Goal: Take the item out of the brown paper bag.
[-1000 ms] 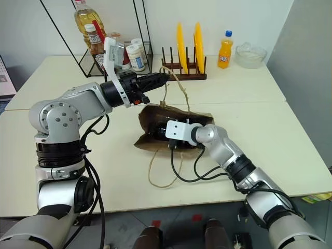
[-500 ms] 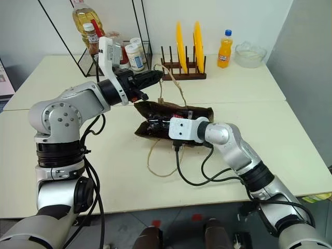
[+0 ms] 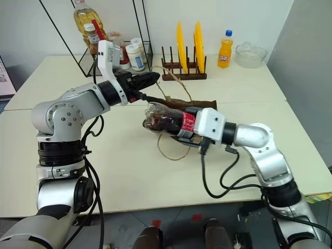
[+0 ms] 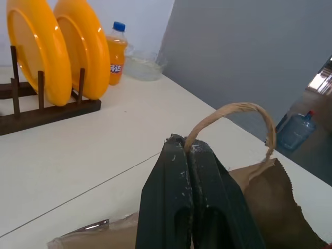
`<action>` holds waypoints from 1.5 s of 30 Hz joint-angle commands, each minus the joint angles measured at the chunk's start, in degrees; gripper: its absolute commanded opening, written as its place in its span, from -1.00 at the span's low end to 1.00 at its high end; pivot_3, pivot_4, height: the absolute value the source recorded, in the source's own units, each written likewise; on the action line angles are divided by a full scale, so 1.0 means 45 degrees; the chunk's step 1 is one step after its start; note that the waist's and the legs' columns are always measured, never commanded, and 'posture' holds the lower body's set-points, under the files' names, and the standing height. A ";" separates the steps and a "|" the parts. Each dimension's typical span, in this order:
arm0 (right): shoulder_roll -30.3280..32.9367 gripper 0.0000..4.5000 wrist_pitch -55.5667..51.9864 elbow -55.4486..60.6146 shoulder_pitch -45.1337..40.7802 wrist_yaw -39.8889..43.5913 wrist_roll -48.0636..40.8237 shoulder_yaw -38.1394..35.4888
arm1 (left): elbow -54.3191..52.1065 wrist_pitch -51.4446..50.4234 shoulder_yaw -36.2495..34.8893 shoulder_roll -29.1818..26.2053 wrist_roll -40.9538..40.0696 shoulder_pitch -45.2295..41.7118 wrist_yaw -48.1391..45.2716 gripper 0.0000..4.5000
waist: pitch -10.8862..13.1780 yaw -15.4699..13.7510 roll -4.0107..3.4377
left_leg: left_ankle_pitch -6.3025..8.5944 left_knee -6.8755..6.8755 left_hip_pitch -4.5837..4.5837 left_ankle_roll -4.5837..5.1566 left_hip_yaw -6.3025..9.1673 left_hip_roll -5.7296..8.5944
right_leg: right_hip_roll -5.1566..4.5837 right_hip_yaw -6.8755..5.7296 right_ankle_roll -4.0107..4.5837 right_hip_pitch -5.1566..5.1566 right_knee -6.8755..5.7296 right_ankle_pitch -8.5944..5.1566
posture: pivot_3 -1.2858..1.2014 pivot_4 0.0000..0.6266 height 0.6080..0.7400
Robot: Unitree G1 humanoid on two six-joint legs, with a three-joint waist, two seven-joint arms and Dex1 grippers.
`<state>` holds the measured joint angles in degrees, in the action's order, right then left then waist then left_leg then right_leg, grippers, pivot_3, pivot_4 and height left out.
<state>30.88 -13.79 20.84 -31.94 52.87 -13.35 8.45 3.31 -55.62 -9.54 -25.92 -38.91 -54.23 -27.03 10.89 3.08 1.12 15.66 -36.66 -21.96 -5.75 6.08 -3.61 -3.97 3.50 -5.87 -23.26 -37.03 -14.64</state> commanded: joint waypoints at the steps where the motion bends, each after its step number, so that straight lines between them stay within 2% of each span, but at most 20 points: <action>1: -0.0092 0.42 -0.1828 0.1640 -0.0699 -0.1152 -0.1829 -0.1751 | -0.0208 0.0306 -0.0242 0.0000 0.0079 -0.0146 0.0006 -1.00 | 0.0000 -0.0002 0.0000 | 0.0000 0.0000 0.0000 0.0000 0.0001 0.0000 | 0.0000 -0.0001 0.0000 0.0000 -0.0001 0.0000 | 0.03 -0.52 1.00; 4: -0.0163 0.42 -0.3773 0.1529 -0.1818 -0.2871 -0.2431 -0.3005 | -0.0292 0.0272 -0.0253 0.0012 0.0056 -0.0049 0.0006 -1.00 | 0.0004 -0.0003 -0.0006 | 0.0000 -0.0002 0.0002 -0.0001 0.0000 0.0000 | 0.0000 0.0001 0.0001 -0.0001 -0.0007 0.0000 | 0.03 -0.52 1.00; 7: 0.0532 0.42 -0.5278 0.0498 -0.2499 -0.3985 -0.2103 -0.3845 | -0.0365 0.0239 -0.0260 0.0045 0.0030 0.0008 -0.0007 -1.00 | 0.0004 -0.0043 -0.0007 | 0.0000 -0.0001 0.0002 0.0000 0.0002 0.0000 | 0.0000 -0.0002 0.0001 -0.0002 -0.0008 0.0000 | 0.03 -0.52 1.00; 8: 0.1094 0.42 -0.5142 -0.0178 -0.2400 -0.4052 -0.1566 -0.3932 | -0.0395 0.0245 -0.0239 0.0075 0.0025 0.0028 -0.0013 -1.00 | 0.0004 -0.0064 -0.0007 | 0.0000 0.0001 0.0001 0.0001 0.0001 -0.0001 | 0.0000 -0.0001 0.0002 -0.0001 -0.0004 0.0000 | 0.03 -0.52 1.00; 12: 0.3492 0.42 -0.5082 -0.3399 -0.2179 -0.3940 0.0334 -0.3271 | -0.0529 0.0300 -0.0134 0.0175 0.0005 0.0153 -0.0099 -1.00 | 0.0005 -0.0324 -0.0007 | 0.0005 0.0000 -0.0013 0.0009 -0.0011 0.0008 | -0.0008 0.0004 0.0002 0.0001 0.0022 0.0000 | 0.03 -0.52 1.00; 16: 0.4462 0.42 -0.5248 -0.5342 -0.2379 -0.2761 0.0918 -0.2075 | -0.0612 0.0279 -0.0115 0.0221 -0.0020 0.0156 -0.0100 -1.00 | 0.0035 -0.0268 -0.0058 | 0.0002 -0.0001 -0.0016 0.0005 -0.0030 0.0013 | -0.0015 0.0016 0.0001 -0.0013 0.0016 0.0000 | 0.03 -0.52 1.00; 21: 0.3979 0.42 -0.5253 -0.7321 -0.2777 -0.1840 0.1212 -0.1067 | -0.0674 0.0274 -0.0108 0.0316 -0.0033 0.0121 -0.0080 -1.00 | 0.0044 0.0121 -0.0074 | 0.0001 0.0000 -0.0008 0.0002 -0.0047 0.0012 | -0.0014 0.0032 -0.0002 -0.0016 0.0017 0.0000 | 0.03 -0.52 1.00; 26: 0.2883 0.42 -0.5156 -0.9622 -0.3076 -0.1906 0.1662 -0.0517 | -0.0874 0.0207 -0.0240 0.0369 -0.0097 0.0199 0.0093 -1.00 | 0.0046 0.0122 -0.0077 | -0.0001 -0.0003 -0.0005 0.0000 -0.0047 0.0013 | -0.0015 0.0033 -0.0006 -0.0016 0.0009 0.0002 | 0.03 -0.52 1.00; 31: 0.2419 0.42 -0.4960 -1.0900 -0.3378 -0.1923 0.2015 -0.0396 | -0.1160 -0.0012 -0.0373 0.0265 -0.0212 0.0301 0.0212 -1.00 | 0.0049 0.0079 -0.0081 | -0.0002 -0.0010 -0.0012 -0.0003 -0.0049 0.0013 | -0.0015 0.0032 -0.0010 -0.0012 0.0021 0.0004 | 0.03 -0.52 1.00; 33: 0.2398 0.42 -0.4713 -1.1122 -0.3381 -0.1898 0.2154 -0.0307 | -0.1182 -0.0049 -0.0414 0.0208 -0.0211 0.0321 0.0248 -1.00 | 0.0048 0.0071 -0.0081 | -0.0002 -0.0010 -0.0008 -0.0003 -0.0047 0.0012 | -0.0016 0.0030 -0.0013 -0.0012 0.0015 0.0007 | 0.03 -0.52 1.00; 35: 0.2441 0.76 -0.4485 -1.1090 -0.3305 -0.1831 0.2262 -0.0247 | -0.1236 -0.0083 -0.0438 0.0179 -0.0225 0.0350 0.0295 -1.00 | 0.0049 0.0073 -0.0081 | -0.0002 -0.0010 -0.0004 -0.0003 -0.0047 0.0012 | -0.0015 0.0030 -0.0014 -0.0012 0.0009 0.0007 | 0.03 -0.52 1.00; 37: 0.2573 0.99 -0.4233 -1.0472 -0.3106 -0.1568 0.2196 -0.0321 | -0.1287 -0.0124 -0.0453 0.0162 -0.0244 0.0356 0.0331 -1.00 | 0.0049 0.0071 -0.0082 | -0.0002 -0.0015 -0.0007 -0.0004 -0.0048 0.0014 | -0.0016 0.0033 -0.0019 -0.0011 0.0010 0.0010 | 0.03 -0.52 1.00; 45: 0.3159 0.99 -0.4809 -0.5834 -0.1722 -0.1908 0.1856 -0.1571 | -0.0961 0.0148 -0.0309 0.0015 0.0070 0.0217 0.0133 -1.00 | 0.0049 0.0041 -0.0083 | -0.0002 -0.0011 -0.0012 -0.0005 -0.0047 0.0013 | -0.0016 0.0030 -0.0019 -0.0011 0.0016 0.0009 | 0.03 -0.52 1.00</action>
<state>43.81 -34.90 -10.09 -39.47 45.30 -4.21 4.45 -0.04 -56.01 -10.56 -25.07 -38.84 -52.30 -25.82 11.11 3.27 0.75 15.65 -36.71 -22.01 -5.77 5.88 -3.55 -4.04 3.63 -5.96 -23.31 -36.97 -14.60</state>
